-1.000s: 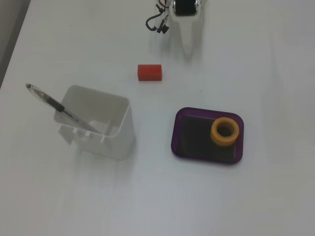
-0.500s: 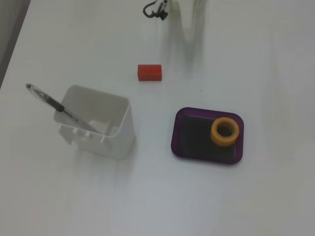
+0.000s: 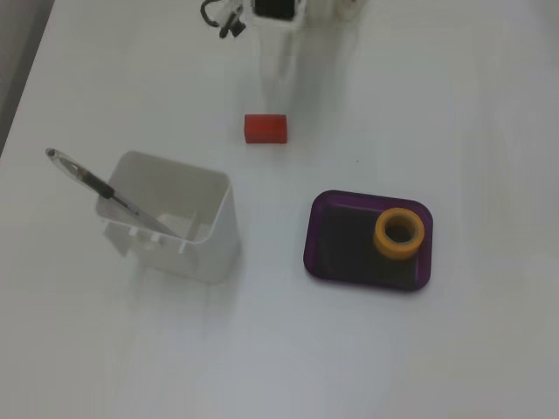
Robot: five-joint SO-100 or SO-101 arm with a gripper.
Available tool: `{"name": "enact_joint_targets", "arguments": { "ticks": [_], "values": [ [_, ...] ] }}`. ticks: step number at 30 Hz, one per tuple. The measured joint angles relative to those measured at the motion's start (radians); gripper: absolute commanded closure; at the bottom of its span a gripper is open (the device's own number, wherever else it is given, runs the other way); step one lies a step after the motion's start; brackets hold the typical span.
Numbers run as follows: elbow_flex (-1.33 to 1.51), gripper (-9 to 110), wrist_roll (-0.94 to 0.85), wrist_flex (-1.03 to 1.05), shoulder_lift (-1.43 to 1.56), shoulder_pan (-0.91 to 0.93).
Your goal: Pick up the red cube and place it in the box.
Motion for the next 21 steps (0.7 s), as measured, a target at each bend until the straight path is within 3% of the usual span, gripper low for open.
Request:
{"name": "enact_joint_targets", "arguments": {
  "ticks": [8,21],
  "values": [
    [-0.120,69,-0.020,0.012,-0.318,0.011],
    [-0.124,70,-0.057,-0.158,-0.514,0.009]
  ]
}}
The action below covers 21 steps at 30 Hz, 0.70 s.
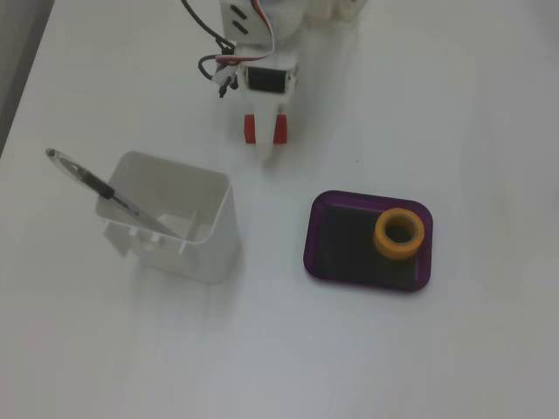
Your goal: Pick up the red cube and place it in the box.
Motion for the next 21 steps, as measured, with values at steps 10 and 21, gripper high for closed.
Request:
{"name": "enact_joint_targets", "arguments": {
  "ticks": [10,21],
  "values": [
    [-0.018,81,-0.130,-0.072,-0.135,0.091],
    [-0.034,102,-0.144,-0.064,-0.112,0.095]
  ]
}}
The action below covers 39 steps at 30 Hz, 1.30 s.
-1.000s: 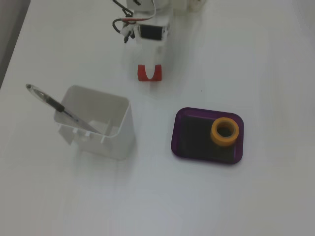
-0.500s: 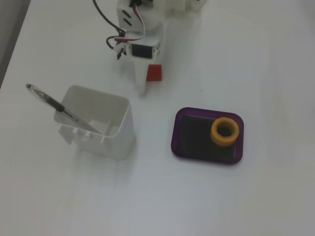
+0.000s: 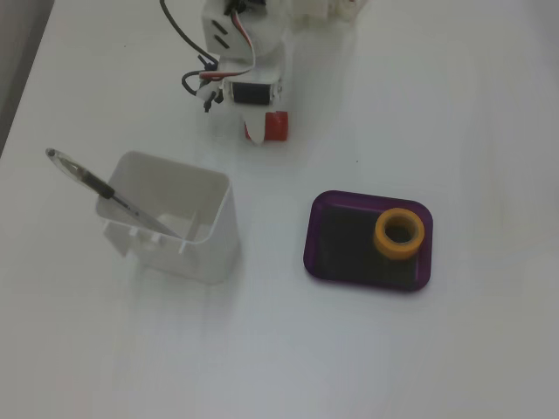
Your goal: Pick up the red cube and place it in the box.
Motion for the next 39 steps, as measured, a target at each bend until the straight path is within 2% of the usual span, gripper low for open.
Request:
{"name": "enact_joint_targets", "arguments": {
  "ticks": [7,14,18,22,28,34,39],
  "values": [
    [0.005,102,0.014,0.143,0.324,-0.035],
    [0.006,102,0.213,0.216,0.759,-0.272],
    [0.012,102,0.371,0.184,0.810,-0.417],
    [0.014,102,0.483,0.080,0.709,-0.456],
    [-0.038,102,0.529,-0.060,0.364,-0.454],
    [-0.224,102,0.531,-0.081,0.015,-0.454],
    [-0.391,102,0.531,-0.081,-0.156,-0.454]
  ]
}}
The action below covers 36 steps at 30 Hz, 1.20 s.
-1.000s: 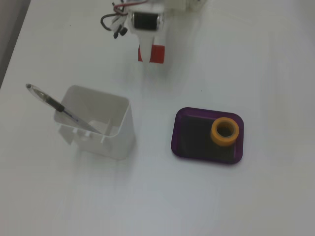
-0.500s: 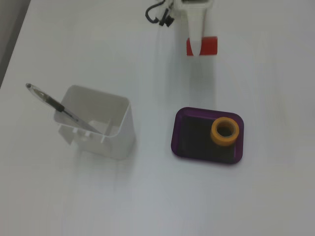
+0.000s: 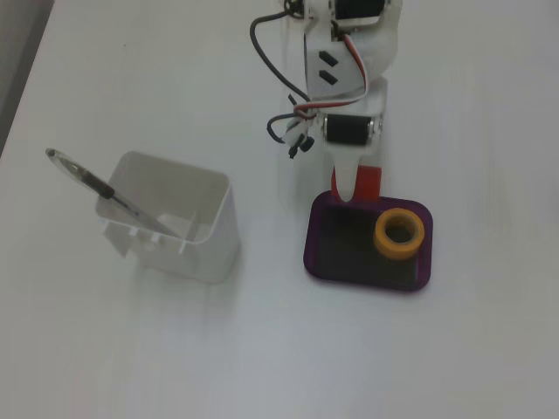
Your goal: Pick up the red cube and place it in the box.
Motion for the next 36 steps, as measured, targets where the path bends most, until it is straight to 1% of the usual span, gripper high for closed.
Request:
{"name": "enact_joint_targets", "arguments": {
  "ticks": [5,11,23,25,31,36],
  "values": [
    [-0.115,102,0.000,0.000,-0.104,0.000],
    [-0.183,102,0.008,-0.008,-0.207,0.000],
    [-0.198,101,-0.006,-0.009,-0.249,0.000],
    [-0.198,98,-0.006,-0.009,-0.249,0.000],
    [-0.201,79,-0.005,0.025,-0.250,0.000],
    [-0.311,73,-0.005,0.179,-0.250,0.002]
  ]
}}
